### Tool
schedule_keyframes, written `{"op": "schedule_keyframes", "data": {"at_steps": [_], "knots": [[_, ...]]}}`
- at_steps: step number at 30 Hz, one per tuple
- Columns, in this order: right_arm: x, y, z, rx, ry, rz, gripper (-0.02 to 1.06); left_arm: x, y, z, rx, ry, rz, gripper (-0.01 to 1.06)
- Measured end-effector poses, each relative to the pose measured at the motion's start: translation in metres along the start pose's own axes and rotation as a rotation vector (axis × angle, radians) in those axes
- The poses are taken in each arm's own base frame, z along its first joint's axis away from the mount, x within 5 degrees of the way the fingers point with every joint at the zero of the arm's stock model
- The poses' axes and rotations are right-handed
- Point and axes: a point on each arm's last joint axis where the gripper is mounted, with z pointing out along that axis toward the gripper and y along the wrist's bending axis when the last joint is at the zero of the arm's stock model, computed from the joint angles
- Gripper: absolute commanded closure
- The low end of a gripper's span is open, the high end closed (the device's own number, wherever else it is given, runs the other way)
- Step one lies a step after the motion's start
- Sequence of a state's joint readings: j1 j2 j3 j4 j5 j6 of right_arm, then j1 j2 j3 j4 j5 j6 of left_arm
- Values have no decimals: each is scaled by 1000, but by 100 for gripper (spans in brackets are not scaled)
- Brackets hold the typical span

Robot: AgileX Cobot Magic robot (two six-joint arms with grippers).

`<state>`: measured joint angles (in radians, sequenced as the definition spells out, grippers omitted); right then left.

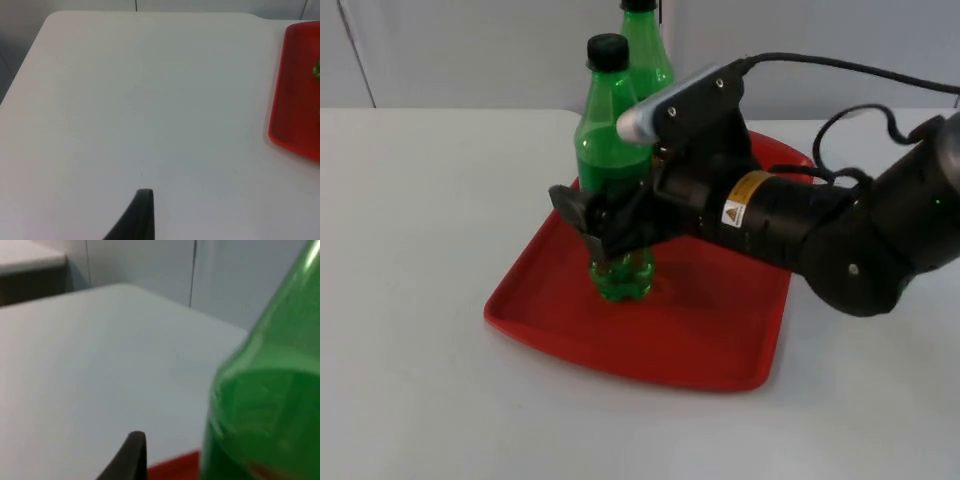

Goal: Place the bottle upright on the tray.

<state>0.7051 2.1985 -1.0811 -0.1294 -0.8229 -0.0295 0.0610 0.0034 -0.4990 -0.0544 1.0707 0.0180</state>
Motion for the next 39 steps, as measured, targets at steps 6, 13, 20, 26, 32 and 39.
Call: {"op": "schedule_keyframes", "data": {"at_steps": [6,13,20,26,32,39], "knots": [[-1,-3,-10,19,222,46,-1,0,0,0,0,0,0,0],[-13,-5,-25,34,422,96,-1,0,0,0,0,0,0,0],[-26,-8,-50,48,641,105,-1,0,0,0,0,0,0,0],[-43,-9,-73,59,779,107,-1,0,0,0,0,0,0,0],[-62,-11,-96,69,878,108,-1,0,0,0,0,0,0,0],[-87,-11,-127,73,890,126,-1,0,0,0,0,0,0,0]]}}
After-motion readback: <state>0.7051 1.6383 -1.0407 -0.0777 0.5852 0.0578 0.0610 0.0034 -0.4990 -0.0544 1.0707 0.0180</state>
